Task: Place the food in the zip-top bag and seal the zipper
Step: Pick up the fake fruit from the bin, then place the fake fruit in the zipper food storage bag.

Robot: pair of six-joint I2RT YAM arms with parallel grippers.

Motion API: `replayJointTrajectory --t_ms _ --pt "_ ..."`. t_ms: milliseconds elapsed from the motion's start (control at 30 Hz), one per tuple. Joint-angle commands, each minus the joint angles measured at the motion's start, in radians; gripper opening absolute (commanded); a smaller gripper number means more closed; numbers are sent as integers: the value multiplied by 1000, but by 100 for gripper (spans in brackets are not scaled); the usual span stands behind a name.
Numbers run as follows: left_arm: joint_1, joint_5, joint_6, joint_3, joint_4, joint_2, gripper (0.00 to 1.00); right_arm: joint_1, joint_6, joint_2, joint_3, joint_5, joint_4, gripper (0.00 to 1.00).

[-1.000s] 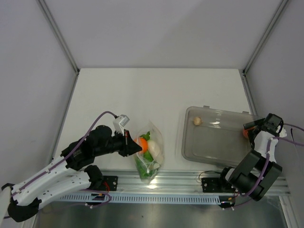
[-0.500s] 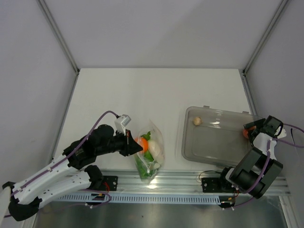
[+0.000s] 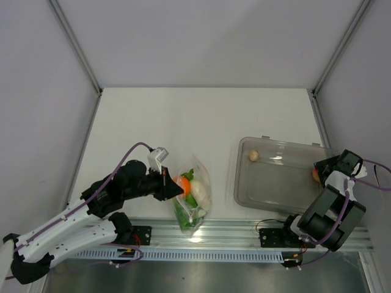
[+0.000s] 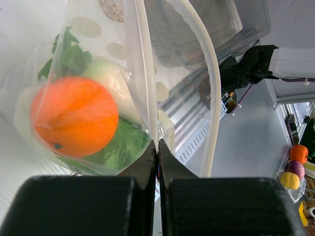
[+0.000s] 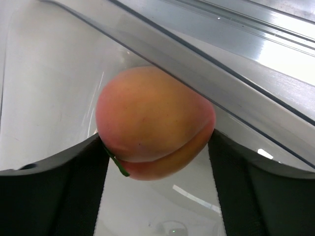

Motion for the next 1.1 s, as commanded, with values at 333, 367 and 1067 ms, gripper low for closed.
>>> replayJointTrajectory --t_ms 333,367,1067 --pt "3 19 17 18 37 -9 1 -5 -23 -137 -9 -47 -70 29" --pt "3 18 15 19 38 -10 1 -3 -21 -172 -9 -53 -89 26" --pt "3 25 -2 9 38 -21 1 1072 114 -451 416 -98 -540 12"
